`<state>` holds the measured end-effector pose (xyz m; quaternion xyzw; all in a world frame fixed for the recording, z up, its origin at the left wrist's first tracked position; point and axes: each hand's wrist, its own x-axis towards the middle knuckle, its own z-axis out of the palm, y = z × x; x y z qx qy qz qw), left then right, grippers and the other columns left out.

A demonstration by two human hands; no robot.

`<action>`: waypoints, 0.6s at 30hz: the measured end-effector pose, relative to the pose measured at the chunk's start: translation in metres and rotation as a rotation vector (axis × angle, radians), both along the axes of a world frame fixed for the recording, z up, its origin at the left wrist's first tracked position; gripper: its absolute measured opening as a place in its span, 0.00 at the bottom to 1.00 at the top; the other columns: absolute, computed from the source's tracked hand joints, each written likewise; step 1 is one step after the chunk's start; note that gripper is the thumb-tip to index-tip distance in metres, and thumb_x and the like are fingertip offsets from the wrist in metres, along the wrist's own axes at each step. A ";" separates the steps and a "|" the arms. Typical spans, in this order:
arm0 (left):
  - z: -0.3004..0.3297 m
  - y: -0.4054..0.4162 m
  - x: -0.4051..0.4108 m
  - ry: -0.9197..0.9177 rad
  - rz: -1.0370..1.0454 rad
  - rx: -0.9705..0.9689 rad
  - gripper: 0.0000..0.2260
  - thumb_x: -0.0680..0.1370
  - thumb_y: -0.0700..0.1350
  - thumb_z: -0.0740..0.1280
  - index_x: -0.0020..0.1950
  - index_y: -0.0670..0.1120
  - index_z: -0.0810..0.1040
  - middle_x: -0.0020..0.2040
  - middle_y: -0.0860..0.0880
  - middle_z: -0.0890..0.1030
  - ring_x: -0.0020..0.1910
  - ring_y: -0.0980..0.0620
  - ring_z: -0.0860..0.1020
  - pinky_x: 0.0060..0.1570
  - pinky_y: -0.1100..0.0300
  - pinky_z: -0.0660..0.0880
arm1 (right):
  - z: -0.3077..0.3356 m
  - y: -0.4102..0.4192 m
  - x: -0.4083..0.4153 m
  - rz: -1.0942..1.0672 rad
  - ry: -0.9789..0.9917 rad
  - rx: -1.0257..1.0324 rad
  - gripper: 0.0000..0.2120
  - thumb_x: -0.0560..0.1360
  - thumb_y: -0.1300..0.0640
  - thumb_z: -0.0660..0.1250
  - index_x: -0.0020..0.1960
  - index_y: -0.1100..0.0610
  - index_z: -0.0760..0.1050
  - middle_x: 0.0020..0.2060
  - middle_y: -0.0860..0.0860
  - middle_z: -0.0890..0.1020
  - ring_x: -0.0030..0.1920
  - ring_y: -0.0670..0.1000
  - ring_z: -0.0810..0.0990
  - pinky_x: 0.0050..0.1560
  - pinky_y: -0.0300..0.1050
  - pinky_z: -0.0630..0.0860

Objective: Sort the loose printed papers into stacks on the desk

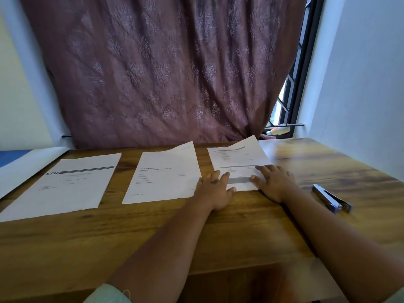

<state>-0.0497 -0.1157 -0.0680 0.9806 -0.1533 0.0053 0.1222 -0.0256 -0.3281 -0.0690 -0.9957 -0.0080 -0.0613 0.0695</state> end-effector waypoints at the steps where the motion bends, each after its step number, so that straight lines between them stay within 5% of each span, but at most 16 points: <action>1: 0.003 0.001 -0.002 -0.006 0.010 -0.049 0.28 0.83 0.60 0.53 0.80 0.54 0.50 0.81 0.48 0.50 0.79 0.43 0.51 0.76 0.43 0.51 | 0.001 0.001 -0.002 0.012 -0.093 0.006 0.27 0.80 0.36 0.48 0.74 0.46 0.61 0.74 0.51 0.65 0.74 0.57 0.61 0.71 0.61 0.58; 5: 0.022 0.017 -0.016 -0.008 0.081 -0.283 0.23 0.82 0.56 0.59 0.76 0.53 0.61 0.79 0.48 0.59 0.77 0.43 0.59 0.71 0.46 0.64 | 0.007 0.025 -0.012 0.150 -0.415 0.089 0.16 0.80 0.43 0.56 0.60 0.49 0.74 0.59 0.49 0.78 0.59 0.52 0.73 0.59 0.53 0.71; 8: 0.041 0.060 -0.034 -0.197 0.140 -0.405 0.11 0.80 0.55 0.64 0.56 0.50 0.78 0.64 0.50 0.76 0.64 0.48 0.73 0.58 0.56 0.72 | 0.011 0.078 -0.018 0.311 -0.527 0.230 0.10 0.79 0.46 0.60 0.50 0.51 0.76 0.48 0.47 0.80 0.50 0.51 0.74 0.50 0.50 0.73; 10: 0.048 0.111 -0.050 -0.297 0.223 -0.412 0.10 0.79 0.53 0.66 0.50 0.48 0.81 0.56 0.52 0.80 0.57 0.50 0.76 0.53 0.58 0.73 | 0.021 0.131 -0.022 0.393 -0.516 0.342 0.08 0.79 0.48 0.63 0.48 0.52 0.76 0.45 0.46 0.79 0.47 0.49 0.74 0.48 0.46 0.72; 14: 0.043 0.233 -0.085 -0.349 0.484 -0.396 0.06 0.78 0.50 0.66 0.52 0.53 0.80 0.58 0.51 0.79 0.58 0.49 0.76 0.56 0.56 0.74 | 0.025 0.244 -0.024 0.611 -0.373 0.438 0.04 0.77 0.56 0.66 0.52 0.53 0.77 0.49 0.49 0.79 0.50 0.51 0.76 0.50 0.42 0.71; 18: 0.027 0.356 -0.129 -0.276 0.821 -0.329 0.19 0.79 0.45 0.68 0.69 0.53 0.71 0.70 0.50 0.71 0.67 0.48 0.71 0.64 0.53 0.73 | 0.014 0.354 -0.034 0.739 -0.131 0.521 0.08 0.79 0.56 0.64 0.57 0.51 0.76 0.59 0.50 0.77 0.57 0.51 0.77 0.53 0.37 0.70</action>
